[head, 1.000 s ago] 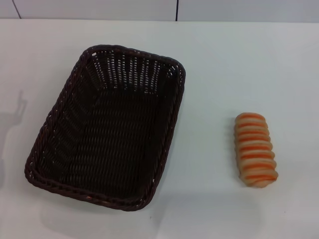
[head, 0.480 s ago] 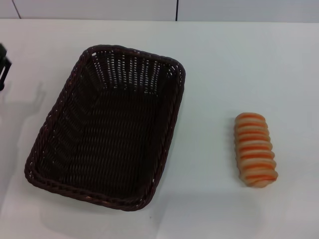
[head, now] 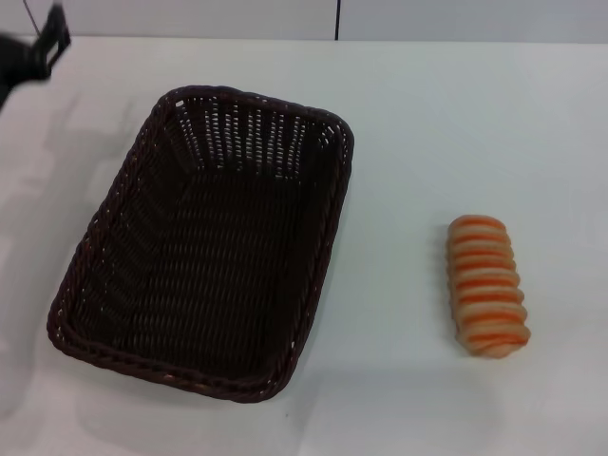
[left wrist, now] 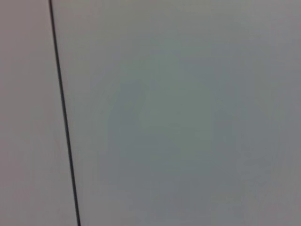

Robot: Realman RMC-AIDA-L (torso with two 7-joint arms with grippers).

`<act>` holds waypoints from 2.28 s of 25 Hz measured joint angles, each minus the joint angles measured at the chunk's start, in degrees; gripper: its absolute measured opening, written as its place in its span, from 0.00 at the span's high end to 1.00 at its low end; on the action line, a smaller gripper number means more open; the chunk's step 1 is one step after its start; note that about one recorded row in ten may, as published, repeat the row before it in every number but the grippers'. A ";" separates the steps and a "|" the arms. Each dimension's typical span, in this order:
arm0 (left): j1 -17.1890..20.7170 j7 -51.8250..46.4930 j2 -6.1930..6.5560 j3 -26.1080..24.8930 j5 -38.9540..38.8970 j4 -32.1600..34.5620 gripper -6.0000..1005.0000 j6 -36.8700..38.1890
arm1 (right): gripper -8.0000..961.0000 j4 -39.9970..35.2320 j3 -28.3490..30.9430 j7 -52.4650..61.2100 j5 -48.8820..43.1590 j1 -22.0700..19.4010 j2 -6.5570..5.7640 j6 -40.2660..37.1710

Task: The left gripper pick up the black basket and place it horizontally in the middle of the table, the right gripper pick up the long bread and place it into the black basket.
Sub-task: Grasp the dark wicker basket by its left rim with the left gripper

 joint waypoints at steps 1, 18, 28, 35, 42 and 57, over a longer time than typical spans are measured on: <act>1.13 0.32 -0.20 -1.85 1.73 -6.97 0.20 -8.15 | 0.12 0.00 0.00 0.00 0.00 0.00 -0.01 0.09; -2.70 9.22 -5.20 -11.66 1.17 -53.28 0.21 -85.60 | 0.12 -0.12 0.60 0.36 0.12 0.08 -0.02 2.94; -5.46 8.88 -5.30 -11.14 1.36 -51.49 0.24 -101.54 | 0.12 -0.28 0.55 0.39 0.19 0.15 -0.03 3.75; -5.85 8.12 -5.49 -9.20 1.17 -42.94 0.26 -101.59 | 0.12 -0.83 0.54 0.39 0.21 0.36 -0.10 4.17; -6.96 6.61 -5.49 -8.74 1.12 -39.16 0.28 -101.89 | 0.12 -1.48 0.43 0.39 0.17 0.61 -0.09 5.06; -10.98 14.52 -5.20 -9.21 -4.60 -38.08 0.54 -106.04 | 0.12 -1.50 0.78 0.41 0.29 0.36 -0.02 4.64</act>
